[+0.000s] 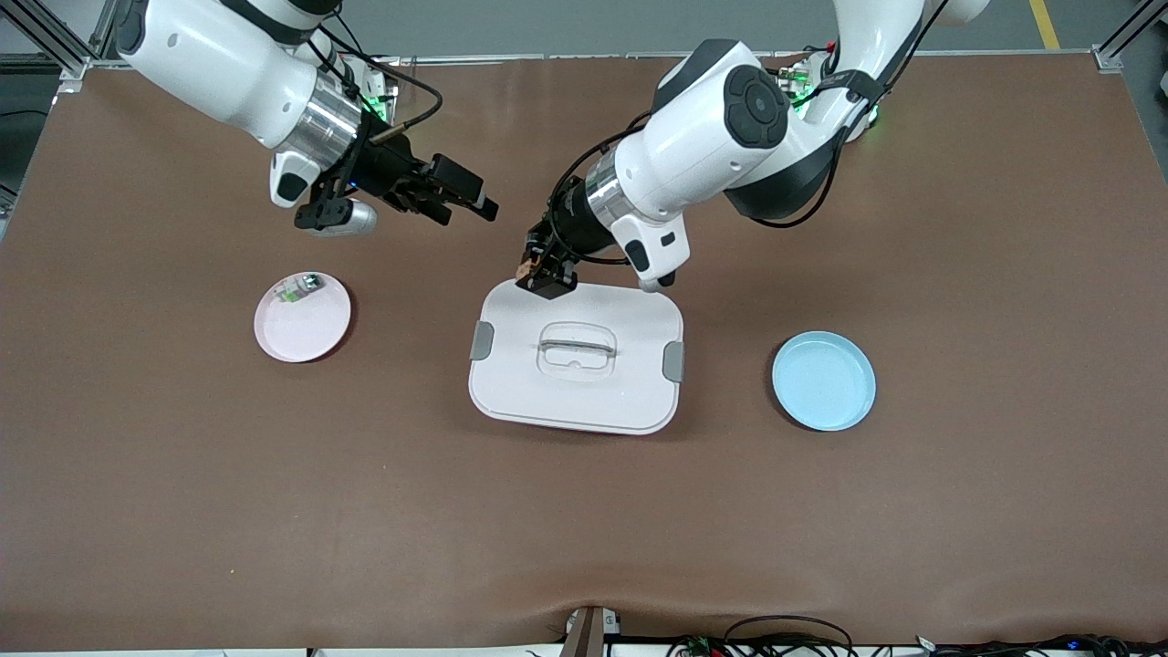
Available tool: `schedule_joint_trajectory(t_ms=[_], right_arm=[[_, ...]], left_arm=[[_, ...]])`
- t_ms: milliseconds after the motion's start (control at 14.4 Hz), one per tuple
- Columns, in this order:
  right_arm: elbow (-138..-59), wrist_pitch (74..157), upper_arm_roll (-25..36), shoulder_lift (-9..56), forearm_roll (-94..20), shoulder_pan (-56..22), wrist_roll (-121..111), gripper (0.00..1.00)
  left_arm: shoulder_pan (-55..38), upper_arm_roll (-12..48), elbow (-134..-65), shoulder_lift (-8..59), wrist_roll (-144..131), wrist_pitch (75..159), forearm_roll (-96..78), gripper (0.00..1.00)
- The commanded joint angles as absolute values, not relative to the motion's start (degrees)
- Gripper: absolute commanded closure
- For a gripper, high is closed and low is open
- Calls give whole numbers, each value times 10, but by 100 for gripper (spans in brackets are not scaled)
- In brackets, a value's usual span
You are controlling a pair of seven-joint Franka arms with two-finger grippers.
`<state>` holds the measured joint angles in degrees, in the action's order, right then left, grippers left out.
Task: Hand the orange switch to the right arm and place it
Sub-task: 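Close the right gripper on the switch held by the left gripper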
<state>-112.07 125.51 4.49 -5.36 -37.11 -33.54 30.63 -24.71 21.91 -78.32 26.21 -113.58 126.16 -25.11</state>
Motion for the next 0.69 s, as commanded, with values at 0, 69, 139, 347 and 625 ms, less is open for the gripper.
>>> schedule_joint_trajectory(t_ms=[0, 69, 139, 347, 625], right_arm=[[-1125, 1283, 51, -44, -390, -349, 257, 0], [-1123, 1299, 51, -35, -391, -349, 251, 0], [-1119, 1312, 51, -27, -393, -349, 251, 0], [-1093, 1314, 52, 1, -428, -350, 256, 0], [-1092, 1313, 52, 10, -428, -353, 250, 0]], left_arm=[[-253, 218, -768, 269, -1146, 1270, -283, 100], [-258, 218, -768, 270, -1147, 1270, -287, 100], [-259, 218, -768, 271, -1147, 1270, -293, 100], [-265, 218, -768, 274, -1147, 1286, -304, 100], [-274, 218, -768, 279, -1148, 1287, -304, 100]])
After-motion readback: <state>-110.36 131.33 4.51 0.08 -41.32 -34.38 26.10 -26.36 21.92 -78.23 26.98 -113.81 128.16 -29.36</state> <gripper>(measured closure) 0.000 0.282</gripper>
